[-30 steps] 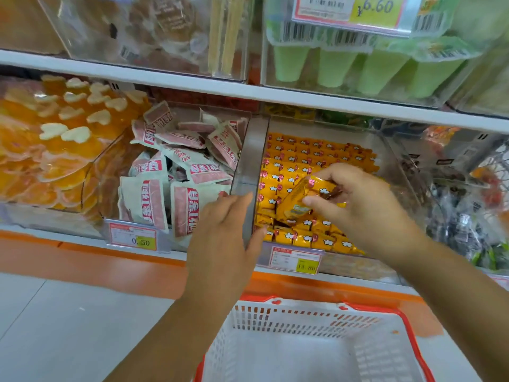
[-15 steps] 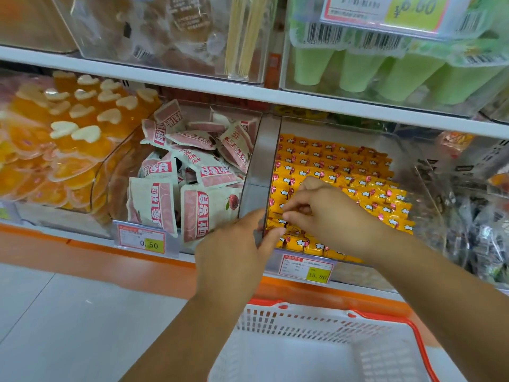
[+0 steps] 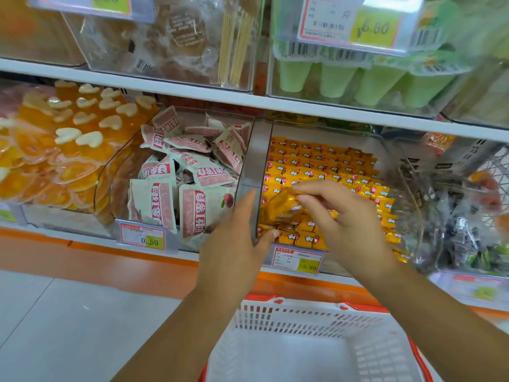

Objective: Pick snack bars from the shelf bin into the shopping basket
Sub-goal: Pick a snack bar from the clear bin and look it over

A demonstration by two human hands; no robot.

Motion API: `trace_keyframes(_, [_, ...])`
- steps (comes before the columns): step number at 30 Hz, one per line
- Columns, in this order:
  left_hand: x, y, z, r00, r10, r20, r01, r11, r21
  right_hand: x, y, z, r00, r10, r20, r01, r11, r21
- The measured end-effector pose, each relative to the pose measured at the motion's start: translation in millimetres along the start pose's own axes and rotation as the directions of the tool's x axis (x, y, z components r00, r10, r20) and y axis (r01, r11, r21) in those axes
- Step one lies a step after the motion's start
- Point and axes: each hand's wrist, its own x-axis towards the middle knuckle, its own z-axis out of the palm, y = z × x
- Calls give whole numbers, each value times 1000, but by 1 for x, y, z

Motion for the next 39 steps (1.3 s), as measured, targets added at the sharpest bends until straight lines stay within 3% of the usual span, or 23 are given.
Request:
trace_keyframes(2, [-6, 6, -6, 996, 86, -5, -86, 996, -39, -22, -8, -17, 987, 135, -89, -109, 961, 253])
trace_keyframes(5, [-21, 18, -9, 987, 150, 63, -134, 967, -216, -53, -19, -38, 940, 330, -86, -220, 779, 587])
trace_keyframes(9, [-42, 37, -6, 958, 99, 270, 81, 808, -584, -87, -21, -60, 868, 496, 37, -374, 602, 705])
trace_keyframes(12, [-49, 48, -1, 942, 75, 326, 153, 770, -620, -110, -16, -71, 808, 576, 125, -449, 464, 764])
trace_keyframes(17, [-53, 56, 7, 912, 31, 410, 269, 708, -653, -125, -3, -79, 792, 595, 140, -481, 465, 744])
trace_keyframes(21, [-49, 52, 11, 918, -34, 395, 327, 627, -707, -118, 4, -88, 793, 560, 240, -493, 358, 793])
trace_keyframes(25, [-46, 51, 11, 922, -44, 384, 342, 558, -757, -112, 9, -89, 787, 557, 266, -497, 317, 807])
trace_keyframes(30, [-43, 51, 13, 916, -28, 400, 348, 553, -757, -108, 16, -88, 770, 567, 294, -513, 276, 813])
trace_keyframes(33, [-42, 52, 5, 891, 40, 452, 376, 493, -785, -107, 16, -91, 780, 527, 337, -522, 253, 814])
trace_keyframes(37, [-42, 50, 1, 906, 36, 423, 347, 511, -787, -107, 15, -89, 795, 531, 293, -504, 307, 807])
trace_keyframes(39, [-42, 50, 3, 932, -21, 363, 315, 546, -776, -109, 17, -86, 805, 556, 207, -494, 436, 752])
